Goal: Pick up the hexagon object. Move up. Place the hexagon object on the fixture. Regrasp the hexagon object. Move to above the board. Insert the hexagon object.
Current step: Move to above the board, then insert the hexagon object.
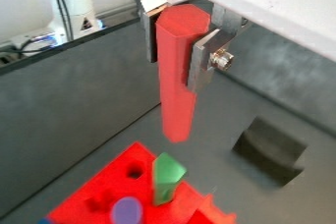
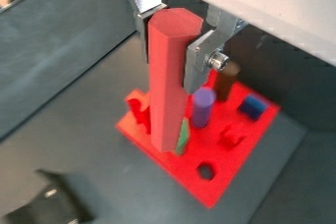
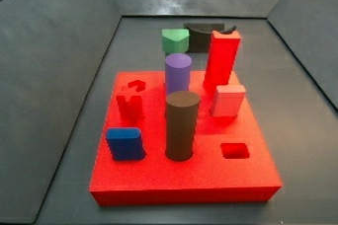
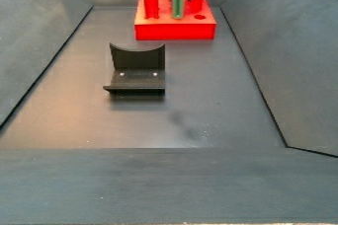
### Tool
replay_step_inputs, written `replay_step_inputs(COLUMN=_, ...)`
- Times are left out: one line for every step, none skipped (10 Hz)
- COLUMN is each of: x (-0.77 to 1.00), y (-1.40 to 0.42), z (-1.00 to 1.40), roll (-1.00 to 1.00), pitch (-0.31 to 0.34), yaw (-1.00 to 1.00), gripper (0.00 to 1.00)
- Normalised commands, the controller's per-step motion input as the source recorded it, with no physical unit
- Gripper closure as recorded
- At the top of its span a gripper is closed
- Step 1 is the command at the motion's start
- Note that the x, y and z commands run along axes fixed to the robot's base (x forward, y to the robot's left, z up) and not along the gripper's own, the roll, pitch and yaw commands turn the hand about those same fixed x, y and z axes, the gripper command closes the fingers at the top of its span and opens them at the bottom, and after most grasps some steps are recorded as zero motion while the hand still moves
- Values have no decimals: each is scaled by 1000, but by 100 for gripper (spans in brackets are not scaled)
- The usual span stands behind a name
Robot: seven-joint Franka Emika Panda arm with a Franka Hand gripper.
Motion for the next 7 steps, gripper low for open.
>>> replay_step_inputs(x=-36, y=-41, z=24, roll=-513, pitch=55, yaw=-16, gripper=100)
replay_step_inputs(x=-51, y=-13, z=9, roll=-255, pitch=-6, yaw=-5, gripper=100)
replay_step_inputs(x=-580, y=0, z=-274, roll=-329, pitch=-100, yaw=-509, gripper=100)
replay_step_inputs(x=-686, y=9, z=-269, roll=-296, pitch=-109, yaw=-463, gripper=100)
replay_step_inputs(x=-789, y=46, z=-194, roll=-323, pitch=-114, yaw=-337, gripper=100)
replay_step_inputs(x=-749, y=17, z=-66, roll=-364, pitch=-184, yaw=-249, gripper=100)
replay_step_inputs(x=-766, y=137, z=-351, roll=-333, pitch=-137, yaw=-297, gripper=100)
